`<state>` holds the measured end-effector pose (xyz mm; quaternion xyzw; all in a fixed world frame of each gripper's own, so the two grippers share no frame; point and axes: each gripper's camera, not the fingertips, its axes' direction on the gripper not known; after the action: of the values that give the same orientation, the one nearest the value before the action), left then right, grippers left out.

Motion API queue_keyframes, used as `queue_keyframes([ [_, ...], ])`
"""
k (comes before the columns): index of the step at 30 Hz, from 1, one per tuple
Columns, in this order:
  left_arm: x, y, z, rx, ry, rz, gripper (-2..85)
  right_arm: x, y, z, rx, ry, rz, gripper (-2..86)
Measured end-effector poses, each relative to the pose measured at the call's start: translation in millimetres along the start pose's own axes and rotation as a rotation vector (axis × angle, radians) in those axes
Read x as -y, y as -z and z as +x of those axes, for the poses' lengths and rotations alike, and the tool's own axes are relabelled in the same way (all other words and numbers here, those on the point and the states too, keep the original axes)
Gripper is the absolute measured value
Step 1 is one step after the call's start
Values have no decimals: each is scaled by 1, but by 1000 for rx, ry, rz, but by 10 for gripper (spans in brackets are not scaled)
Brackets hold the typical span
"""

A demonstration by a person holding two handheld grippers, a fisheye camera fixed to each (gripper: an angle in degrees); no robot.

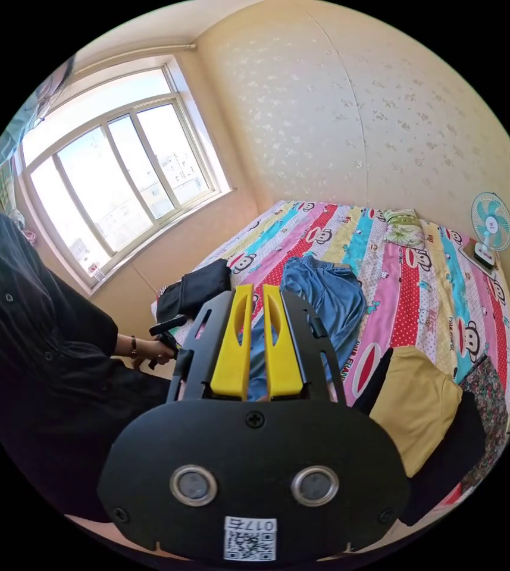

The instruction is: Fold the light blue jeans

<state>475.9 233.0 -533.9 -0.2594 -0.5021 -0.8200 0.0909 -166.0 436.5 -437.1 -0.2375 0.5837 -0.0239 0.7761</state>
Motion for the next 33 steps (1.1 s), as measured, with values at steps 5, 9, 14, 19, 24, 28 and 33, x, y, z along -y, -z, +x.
queue_keyframes([
  [5,-112,114,18,-489,18,474,-8,1,-51,61,118,-14,-193,49],
  [9,-195,172,19,-362,134,679,-8,4,-135,82,250,-78,-375,94],
  [14,-246,153,-28,-175,427,534,10,-1,-262,61,241,-62,-641,131],
  [19,-284,118,-87,-288,619,443,54,-31,-375,38,65,-89,-892,128],
  [24,-274,100,-121,-301,585,113,60,-38,-399,16,-132,33,-1023,60],
  [28,-260,89,-146,-209,634,-157,57,-31,-359,28,-222,-70,-978,35],
  [33,-293,55,-201,-675,949,-137,102,-57,-281,70,-411,-428,-901,30],
])
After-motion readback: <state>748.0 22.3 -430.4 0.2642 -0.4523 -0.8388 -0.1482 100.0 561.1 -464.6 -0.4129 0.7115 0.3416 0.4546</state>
